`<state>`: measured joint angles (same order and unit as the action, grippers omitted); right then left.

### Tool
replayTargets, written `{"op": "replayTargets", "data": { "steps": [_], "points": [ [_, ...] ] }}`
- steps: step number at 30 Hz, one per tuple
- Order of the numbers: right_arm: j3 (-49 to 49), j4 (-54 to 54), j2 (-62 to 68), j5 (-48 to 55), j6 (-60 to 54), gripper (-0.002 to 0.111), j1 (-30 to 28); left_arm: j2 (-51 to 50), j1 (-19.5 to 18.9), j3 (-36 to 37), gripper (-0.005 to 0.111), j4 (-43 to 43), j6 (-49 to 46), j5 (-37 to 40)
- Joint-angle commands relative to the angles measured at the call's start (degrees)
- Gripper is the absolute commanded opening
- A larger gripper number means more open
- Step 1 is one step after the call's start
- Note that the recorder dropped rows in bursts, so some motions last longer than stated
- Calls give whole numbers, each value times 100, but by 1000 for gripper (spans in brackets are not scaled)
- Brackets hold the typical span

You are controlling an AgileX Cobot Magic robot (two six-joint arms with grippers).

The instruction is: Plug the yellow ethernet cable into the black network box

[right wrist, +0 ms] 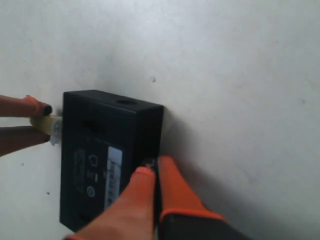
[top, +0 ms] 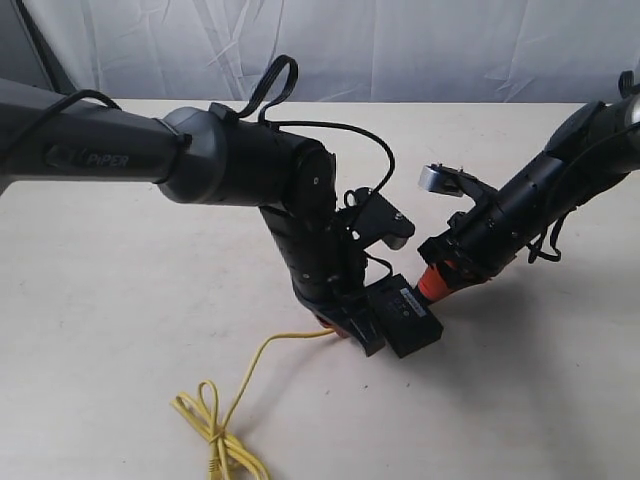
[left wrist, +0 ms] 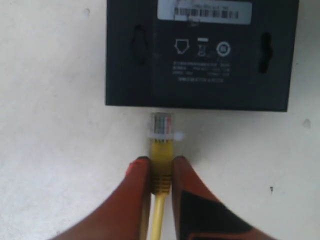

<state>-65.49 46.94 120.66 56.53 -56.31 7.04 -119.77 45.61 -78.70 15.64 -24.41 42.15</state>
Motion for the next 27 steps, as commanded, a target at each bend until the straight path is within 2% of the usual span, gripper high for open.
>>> {"op": "replayTargets", "data": {
  "steps": [1, 14, 27],
  "points": [
    [13, 16, -13, -19, -7, -1, 0, 5, 23, -32, 0, 80, -10, -176],
    [13, 67, -13, -30, -64, -1, 0, -222, 23, -129, 0, -61, -15, -195],
    [13, 7, -13, -92, -215, -1, 0, -222, 23, -426, 0, -595, -25, 243]
  ]
}}
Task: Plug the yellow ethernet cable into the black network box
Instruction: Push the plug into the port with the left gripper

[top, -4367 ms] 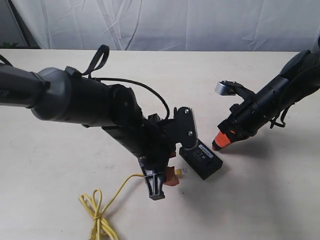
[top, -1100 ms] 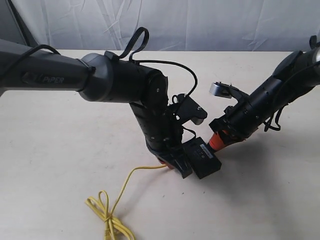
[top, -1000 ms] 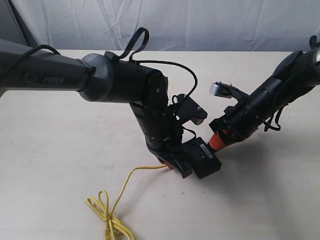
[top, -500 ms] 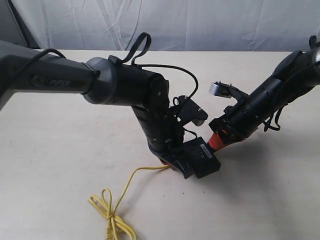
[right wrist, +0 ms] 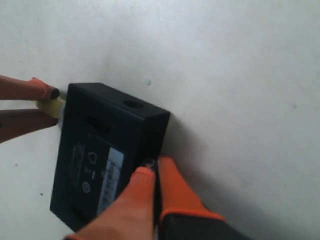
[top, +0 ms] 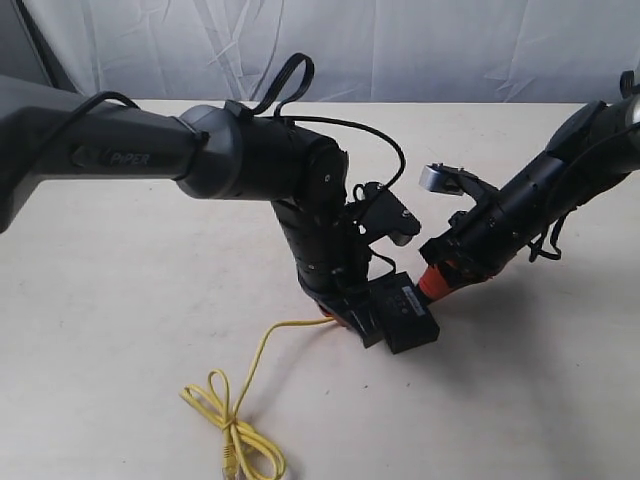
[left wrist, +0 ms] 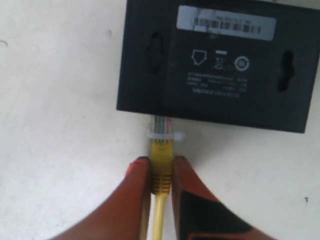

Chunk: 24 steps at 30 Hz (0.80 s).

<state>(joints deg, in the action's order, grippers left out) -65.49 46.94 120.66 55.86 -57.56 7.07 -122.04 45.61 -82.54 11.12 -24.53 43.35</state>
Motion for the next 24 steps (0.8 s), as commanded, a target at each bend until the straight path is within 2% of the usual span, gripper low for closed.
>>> {"op": "replayTargets", "data": {
  "steps": [1, 13, 24],
  "points": [
    [13, 8, -13, -36, -123, -1, -3, 5, 23, -42, 0, -155, -13, 123],
    [13, 118, -13, -107, -197, -1, 43, 5, 23, -42, 0, 334, -259, -92],
    [13, 146, -13, 25, -297, -1, 43, -130, 23, -42, 0, 338, -322, -364]
  ]
}}
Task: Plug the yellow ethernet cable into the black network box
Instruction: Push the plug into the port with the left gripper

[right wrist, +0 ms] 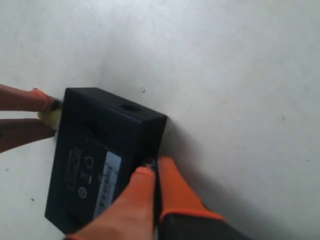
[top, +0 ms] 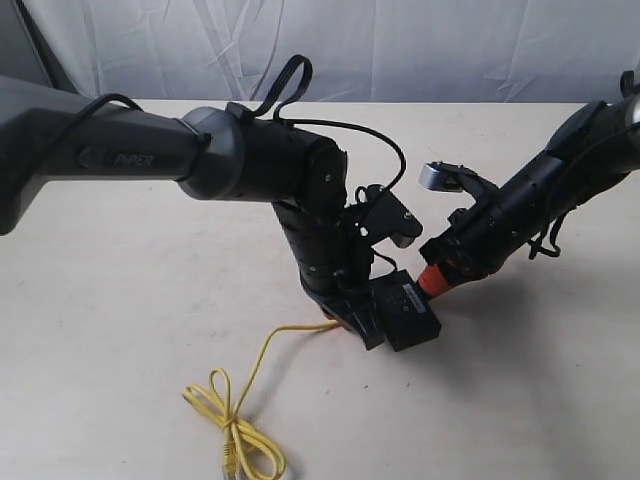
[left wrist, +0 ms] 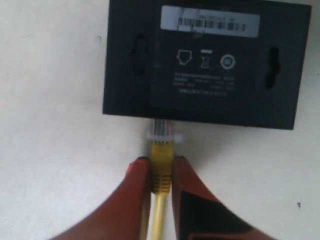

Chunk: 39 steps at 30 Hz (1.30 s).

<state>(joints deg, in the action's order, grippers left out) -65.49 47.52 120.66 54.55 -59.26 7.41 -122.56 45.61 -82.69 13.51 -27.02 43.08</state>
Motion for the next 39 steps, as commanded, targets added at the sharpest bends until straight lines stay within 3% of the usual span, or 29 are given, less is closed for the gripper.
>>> {"op": "replayTargets", "data": {
  "steps": [1, 11, 19, 29, 39],
  "points": [
    [13, 117, -13, 156, -156, -1, 9, -77, 23, -27, 0, 99, -72, -376],
    [13, 140, -13, 169, -178, -1, 9, 86, 23, -260, 0, -23, -72, -30],
    [13, 166, -13, 169, -412, -1, 9, 86, 23, -269, 0, 18, -233, -181],
    [13, 211, -13, 23, -568, -1, 9, 86, 23, -272, 0, 23, -467, 322],
    [13, 800, -13, 557, -984, -1, 9, -135, 23, -272, 0, 61, -138, 78]
  ]
}}
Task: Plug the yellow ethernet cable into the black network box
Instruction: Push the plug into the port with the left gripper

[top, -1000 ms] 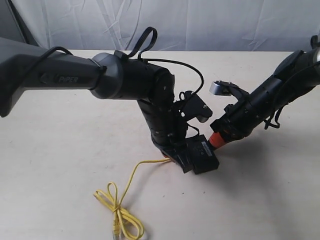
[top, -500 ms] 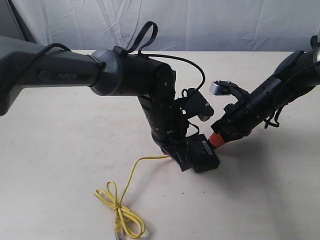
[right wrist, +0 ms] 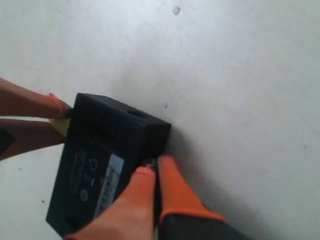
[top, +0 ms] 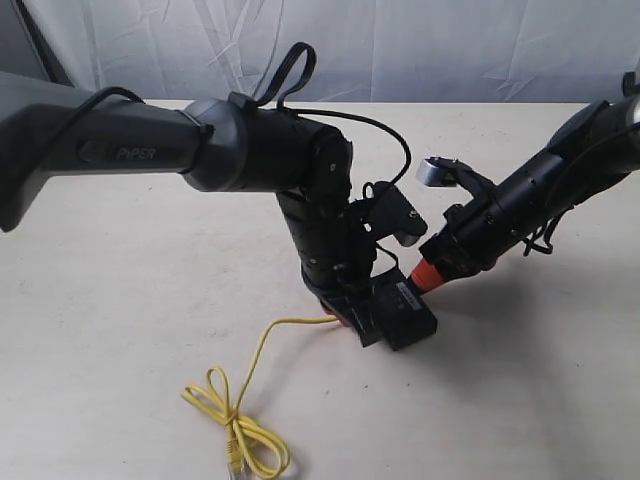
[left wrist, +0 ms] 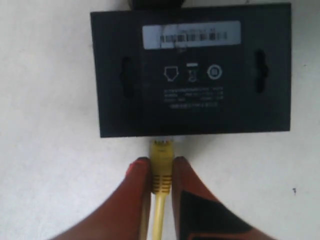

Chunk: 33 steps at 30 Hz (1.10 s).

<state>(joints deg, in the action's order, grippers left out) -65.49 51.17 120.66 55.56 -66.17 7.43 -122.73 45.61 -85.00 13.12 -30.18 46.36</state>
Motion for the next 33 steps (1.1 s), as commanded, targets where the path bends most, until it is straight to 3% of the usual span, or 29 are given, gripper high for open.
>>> {"op": "replayTargets", "data": {
  "steps": [1, 12, 33],
  "points": [
    [13, 457, -13, 497, -343, -1, 7, -122, 23, -41, 0, 115, 177, -314],
    [13, 336, -13, 534, -342, -1, 7, -62, 23, -244, 0, 289, 199, -852],
    [13, -314, -13, 77, -329, -1, 7, -93, 3, -244, 0, 277, 211, -738]
  ]
}}
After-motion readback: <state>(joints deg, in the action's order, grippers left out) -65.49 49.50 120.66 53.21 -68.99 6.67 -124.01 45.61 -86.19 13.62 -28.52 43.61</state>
